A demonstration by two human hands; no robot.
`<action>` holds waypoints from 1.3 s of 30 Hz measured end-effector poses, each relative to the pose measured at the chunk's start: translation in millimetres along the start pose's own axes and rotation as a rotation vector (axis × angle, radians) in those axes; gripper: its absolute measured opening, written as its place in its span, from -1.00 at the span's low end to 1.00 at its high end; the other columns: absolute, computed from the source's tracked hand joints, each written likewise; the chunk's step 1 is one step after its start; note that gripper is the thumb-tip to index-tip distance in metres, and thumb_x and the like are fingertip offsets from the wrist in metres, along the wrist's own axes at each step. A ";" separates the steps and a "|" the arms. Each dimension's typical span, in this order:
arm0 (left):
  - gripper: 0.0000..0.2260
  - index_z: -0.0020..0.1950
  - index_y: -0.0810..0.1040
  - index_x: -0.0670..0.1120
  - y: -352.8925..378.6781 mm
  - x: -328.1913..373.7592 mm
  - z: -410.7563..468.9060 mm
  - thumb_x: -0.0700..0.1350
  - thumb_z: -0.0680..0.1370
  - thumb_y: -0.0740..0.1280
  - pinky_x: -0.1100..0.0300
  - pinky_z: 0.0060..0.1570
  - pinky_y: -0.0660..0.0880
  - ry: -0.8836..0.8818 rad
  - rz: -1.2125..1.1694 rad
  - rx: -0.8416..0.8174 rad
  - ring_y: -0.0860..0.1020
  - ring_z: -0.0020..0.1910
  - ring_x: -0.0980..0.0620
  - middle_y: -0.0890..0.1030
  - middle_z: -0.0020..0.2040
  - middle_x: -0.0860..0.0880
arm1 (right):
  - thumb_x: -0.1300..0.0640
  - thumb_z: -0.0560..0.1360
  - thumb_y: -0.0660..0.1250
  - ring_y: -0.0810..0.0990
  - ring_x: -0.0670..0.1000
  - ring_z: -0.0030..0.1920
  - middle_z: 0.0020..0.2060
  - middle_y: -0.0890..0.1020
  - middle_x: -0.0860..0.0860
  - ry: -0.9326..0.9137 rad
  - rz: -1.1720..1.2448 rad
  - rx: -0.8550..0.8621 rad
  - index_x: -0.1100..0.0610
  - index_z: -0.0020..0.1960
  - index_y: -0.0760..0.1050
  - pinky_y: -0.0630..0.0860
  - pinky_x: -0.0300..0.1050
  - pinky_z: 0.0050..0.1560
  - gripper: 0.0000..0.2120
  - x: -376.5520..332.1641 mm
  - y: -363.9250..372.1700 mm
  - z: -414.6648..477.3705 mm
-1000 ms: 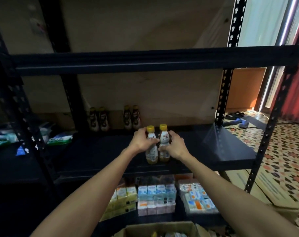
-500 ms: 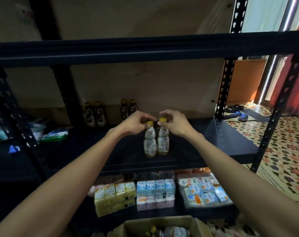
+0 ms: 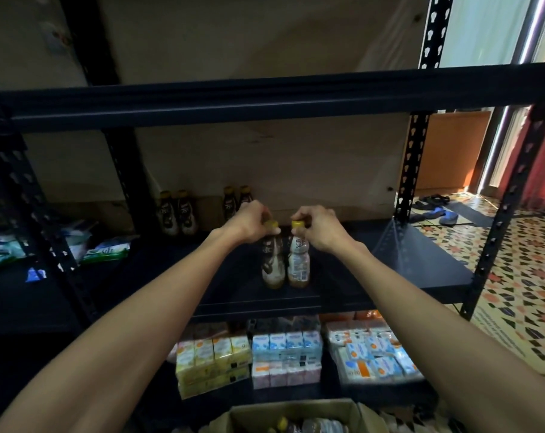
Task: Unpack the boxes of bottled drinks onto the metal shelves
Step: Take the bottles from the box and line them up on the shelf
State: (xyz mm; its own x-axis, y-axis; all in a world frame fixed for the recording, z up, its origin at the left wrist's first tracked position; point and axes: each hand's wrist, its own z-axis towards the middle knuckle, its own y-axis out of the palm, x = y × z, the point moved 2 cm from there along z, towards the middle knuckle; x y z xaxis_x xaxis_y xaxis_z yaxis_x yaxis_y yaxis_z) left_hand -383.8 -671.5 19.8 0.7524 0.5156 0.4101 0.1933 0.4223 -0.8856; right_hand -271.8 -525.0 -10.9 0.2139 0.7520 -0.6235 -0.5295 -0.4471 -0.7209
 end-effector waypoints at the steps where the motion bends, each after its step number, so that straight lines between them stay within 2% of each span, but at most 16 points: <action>1: -0.60 0.25 0.58 -0.13 1.0 0.2 -0.6 0.02 0.48 0.51 0.16 0.06 0.50 -0.031 -0.026 0.022 0.54 0.06 0.02 0.57 0.06 -0.03 | 0.08 0.52 0.48 0.58 -0.03 0.13 0.13 0.63 0.01 0.008 0.006 -0.004 -0.05 0.15 0.60 0.48 -0.16 0.20 -0.78 -0.8 0.6 0.0; 3: -0.52 0.32 0.52 -0.10 3.0 1.0 -1.9 0.05 0.47 0.51 0.17 0.05 0.47 -0.033 -0.056 -0.002 0.53 0.07 0.01 0.54 0.07 -0.03 | 0.08 0.52 0.48 0.58 -0.02 0.13 0.14 0.61 0.01 0.024 0.015 -0.005 -0.06 0.16 0.60 0.49 -0.15 0.20 -0.77 -1.0 0.4 -0.8; 6: -0.48 0.42 0.44 -0.05 3.1 0.6 -1.4 -0.07 0.49 0.50 0.15 0.18 0.47 0.007 -0.013 -0.096 0.52 0.26 -0.04 0.55 0.28 -0.07 | 0.13 0.52 0.47 0.58 -0.05 0.09 0.09 0.62 -0.03 0.015 0.042 -0.003 0.01 0.19 0.60 0.50 -0.16 0.17 -0.75 -0.1 -3.2 -2.7; 10: -0.67 0.17 0.59 -0.06 7.0 0.3 -2.2 -0.08 0.45 0.54 0.17 0.00 0.54 -0.037 -0.045 -0.020 0.59 0.01 0.01 0.61 -0.02 -0.01 | 0.14 0.52 0.47 0.53 -0.09 0.06 0.11 0.62 0.00 0.014 0.055 0.005 0.03 0.18 0.60 0.45 -0.23 0.14 -0.76 0.2 -0.8 -1.9; 14: -0.67 0.20 0.61 -0.07 13.4 -0.2 -4.7 -0.07 0.46 0.53 0.12 0.07 0.56 -0.051 -0.067 0.041 0.55 -0.02 0.05 0.61 0.06 -0.07 | 0.07 0.48 0.52 0.58 -0.03 0.10 0.13 0.61 0.02 0.034 0.082 -0.008 -0.02 0.12 0.61 0.53 -0.13 0.19 -0.76 -1.8 1.1 -0.4; 16: -0.65 0.21 0.60 -0.07 13.9 0.5 -5.8 -0.06 0.46 0.53 0.12 0.08 0.56 -0.058 -0.075 0.041 0.56 0.01 0.04 0.61 0.08 -0.07 | 0.00 0.43 0.56 0.59 -0.03 0.06 0.04 0.62 -0.01 0.016 0.086 0.009 0.01 0.03 0.60 0.56 -0.08 0.10 -0.76 -2.7 -0.2 -2.1; 18: -0.63 0.22 0.60 -0.05 14.8 0.9 -6.8 -0.04 0.45 0.54 0.09 0.10 0.57 -0.070 -0.078 0.038 0.57 0.05 0.01 0.60 0.11 -0.07 | 0.00 0.43 0.57 0.59 -0.04 0.00 -0.05 0.62 -0.05 -0.011 0.064 0.022 0.03 -0.05 0.58 0.51 -0.18 -0.05 -0.78 -5.0 -3.1 -2.2; 20: -0.62 0.23 0.59 -0.04 16.4 1.4 -8.2 -0.03 0.45 0.54 0.10 0.09 0.57 -0.086 -0.093 0.045 0.58 0.08 -0.02 0.59 0.13 -0.07 | 0.08 0.47 0.53 0.61 -0.05 0.04 -0.04 0.65 -0.06 -0.019 0.041 -0.019 0.05 -0.01 0.62 0.44 -0.29 -0.10 -0.85 -7.5 -7.7 0.9; 21: -0.62 0.24 0.58 -0.05 17.1 1.8 -8.8 -0.04 0.46 0.53 0.12 0.08 0.56 -0.088 -0.103 0.049 0.58 0.09 -0.03 0.58 0.13 -0.07 | 0.12 0.49 0.51 0.61 -0.06 0.09 0.01 0.66 -0.06 -0.016 0.033 -0.054 0.04 0.03 0.65 0.44 -0.31 -0.04 -0.87 -9.0 -10.9 2.8; 24: -0.57 0.30 0.55 -0.06 19.1 1.6 -9.9 -0.05 0.46 0.53 0.08 0.13 0.56 -0.114 -0.118 0.069 0.58 0.13 -0.05 0.57 0.18 -0.09 | 0.19 0.50 0.48 0.56 -0.06 0.25 0.20 0.64 -0.06 -0.015 0.013 -0.153 -0.02 0.20 0.64 0.43 -0.23 0.17 -0.71 -11.6 -18.7 7.6; 28: -0.57 0.30 0.56 -0.07 20.0 1.5 -10.1 -0.07 0.46 0.53 0.09 0.12 0.55 -0.118 -0.124 0.081 0.59 0.14 -0.05 0.61 0.15 -0.10 | 0.01 0.48 0.52 0.57 -0.06 0.23 0.19 0.65 -0.03 -0.036 0.030 -0.129 0.05 0.25 0.63 0.39 -0.24 0.16 -0.64 -7.7 -14.2 4.4; 30: -0.57 0.30 0.56 -0.06 20.6 0.1 -9.8 -0.06 0.46 0.53 0.06 0.15 0.56 -0.118 -0.130 0.086 0.58 0.15 -0.06 0.61 0.15 -0.10 | 0.07 0.51 0.50 0.58 -0.06 0.20 0.15 0.67 -0.01 -0.057 0.053 -0.064 0.07 0.19 0.67 0.40 -0.30 0.12 -0.74 -5.2 -12.1 5.0; 32: -0.56 0.30 0.57 -0.05 20.5 0.4 -10.2 -0.04 0.45 0.54 0.01 0.18 0.56 -0.116 -0.123 0.089 0.58 0.15 -0.07 0.61 0.15 -0.10 | 0.15 0.54 0.45 0.58 -0.08 0.18 0.14 0.67 -0.03 -0.041 0.042 -0.091 0.04 0.15 0.68 0.43 -0.36 0.04 -0.81 -7.6 -15.1 7.5; 35: -0.59 0.26 0.59 -0.02 19.9 0.5 -10.4 -0.03 0.44 0.54 -0.03 0.17 0.57 -0.117 -0.112 0.082 0.58 0.15 -0.07 0.61 0.13 -0.09 | 0.15 0.54 0.43 0.57 -0.05 0.24 0.20 0.64 -0.05 -0.015 0.034 -0.177 -0.05 0.21 0.65 0.49 -0.20 0.18 -0.73 -11.3 -20.6 12.7; 37: -0.61 0.24 0.59 -0.03 20.3 0.6 -10.2 -0.04 0.44 0.54 0.01 0.15 0.57 -0.101 -0.099 0.096 0.59 0.13 -0.06 0.63 0.11 -0.09 | 0.07 0.54 0.45 0.54 -0.06 0.24 0.20 0.61 -0.09 -0.022 0.040 -0.196 -0.02 0.30 0.60 0.45 -0.18 0.19 -0.67 -11.2 -18.8 10.4; 39: -0.60 0.27 0.58 -0.05 20.8 1.1 -10.7 -0.06 0.45 0.54 0.04 0.15 0.57 -0.099 -0.101 0.105 0.60 0.12 -0.05 0.63 0.10 -0.09 | 0.00 0.51 0.48 0.54 -0.05 0.23 0.18 0.61 -0.07 -0.031 0.012 -0.165 0.00 0.28 0.60 0.44 -0.16 0.19 -0.65 -5.7 -12.3 8.8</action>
State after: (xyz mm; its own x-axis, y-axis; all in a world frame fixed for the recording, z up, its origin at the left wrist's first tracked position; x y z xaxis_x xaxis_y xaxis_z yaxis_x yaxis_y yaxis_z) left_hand -372.2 -670.1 -0.5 0.6657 0.5352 0.5201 0.1942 0.5487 -0.8132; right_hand -273.7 -519.5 4.2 0.1813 0.7598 -0.6243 -0.3891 -0.5276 -0.7551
